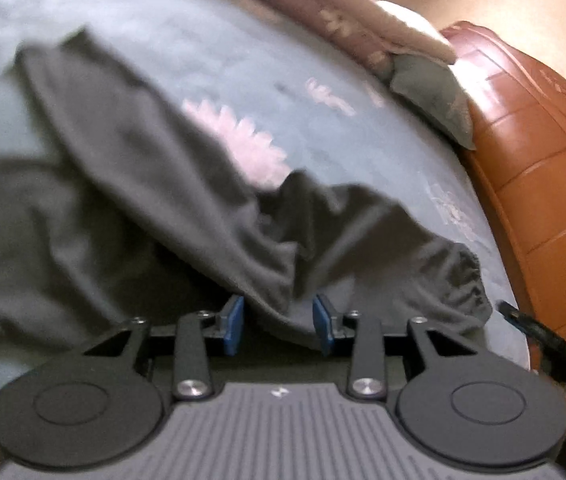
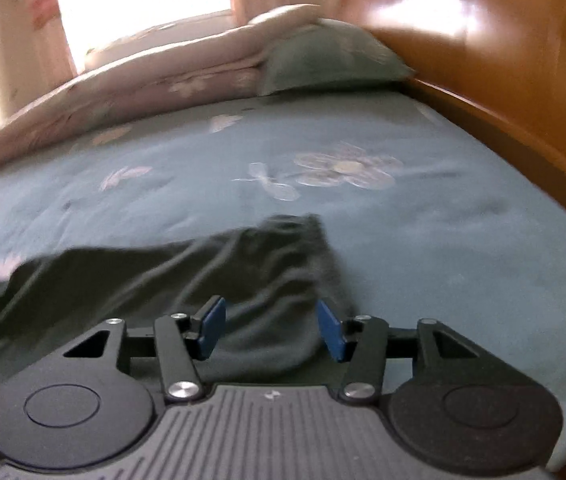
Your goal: Fold clothes
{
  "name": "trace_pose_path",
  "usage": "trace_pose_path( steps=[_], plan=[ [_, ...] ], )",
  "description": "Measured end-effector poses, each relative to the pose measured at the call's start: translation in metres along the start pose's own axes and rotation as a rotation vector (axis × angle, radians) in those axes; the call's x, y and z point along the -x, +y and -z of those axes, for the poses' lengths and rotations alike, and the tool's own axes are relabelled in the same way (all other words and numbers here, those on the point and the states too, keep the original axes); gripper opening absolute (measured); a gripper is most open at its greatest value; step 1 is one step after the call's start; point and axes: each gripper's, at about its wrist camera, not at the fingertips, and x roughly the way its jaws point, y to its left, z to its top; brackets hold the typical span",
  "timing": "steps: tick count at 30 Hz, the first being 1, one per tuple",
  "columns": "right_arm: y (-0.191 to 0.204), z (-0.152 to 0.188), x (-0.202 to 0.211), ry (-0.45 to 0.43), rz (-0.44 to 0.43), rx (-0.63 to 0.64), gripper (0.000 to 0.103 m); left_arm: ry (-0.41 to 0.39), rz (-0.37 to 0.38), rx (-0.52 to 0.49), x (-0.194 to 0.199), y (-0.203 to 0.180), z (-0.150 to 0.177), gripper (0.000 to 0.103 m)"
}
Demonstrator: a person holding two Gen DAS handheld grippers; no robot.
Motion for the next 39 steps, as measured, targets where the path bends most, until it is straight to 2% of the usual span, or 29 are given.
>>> trace_pose_path(
  steps=[2,6,7,9,13,16,18,20,22,23,26,29,31,33,36,39],
  plan=[
    [0.013,-0.001,-0.020,0.014,-0.002,0.049,0.057,-0.030,0.019,-0.050,0.004,-0.014,-0.008,0.041],
    [0.010,0.017,-0.053,0.128,0.031,0.059,0.059,-0.080,0.075,-0.124,0.004,-0.043,-0.021,0.042],
    [0.007,0.021,-0.050,0.097,0.015,0.053,0.061,-0.085,0.096,-0.138,0.001,-0.048,-0.024,0.044],
    [0.005,0.022,-0.046,0.098,0.005,0.039,0.061,-0.081,0.135,-0.166,-0.009,-0.058,-0.027,0.049],
    [0.014,0.009,-0.038,0.110,0.015,0.004,0.065,-0.011,0.153,-0.185,-0.053,-0.067,-0.022,0.049],
    [0.031,-0.002,-0.031,0.072,-0.048,0.008,0.069,0.046,0.146,-0.181,-0.089,-0.065,-0.011,0.049],
    [0.044,-0.007,-0.029,0.060,-0.087,0.018,0.070,0.103,0.101,-0.153,-0.110,-0.053,-0.002,0.046],
    [0.059,-0.012,-0.033,0.068,-0.142,0.041,0.070,0.083,0.143,-0.104,-0.110,-0.041,0.004,0.051],
    [0.076,-0.016,-0.039,0.075,-0.188,0.078,0.070,0.097,0.160,-0.079,-0.102,-0.036,0.000,0.049],
    [0.084,-0.018,-0.042,0.076,-0.210,0.101,0.070,0.093,0.164,-0.077,-0.097,-0.035,-0.003,0.049],
    [0.116,-0.024,-0.057,0.094,-0.274,0.181,0.070,0.012,0.193,-0.088,-0.078,-0.032,-0.027,0.049],
    [0.153,-0.027,-0.078,0.122,-0.357,0.259,0.070,-0.074,0.220,-0.105,-0.064,-0.029,-0.054,0.055],
    [0.176,-0.024,-0.090,0.139,-0.407,0.315,0.070,-0.107,0.219,-0.137,-0.069,-0.025,-0.074,0.058],
    [0.190,-0.016,-0.099,0.170,-0.435,0.354,0.071,-0.083,0.197,-0.166,-0.087,-0.020,-0.090,0.059],
    [0.198,-0.005,-0.098,0.156,-0.456,0.417,0.080,0.021,0.172,-0.182,-0.117,-0.013,-0.097,0.058],
    [0.193,0.003,-0.091,0.147,-0.462,0.461,0.082,0.141,0.229,-0.182,-0.126,-0.009,-0.084,0.058]
  ],
)
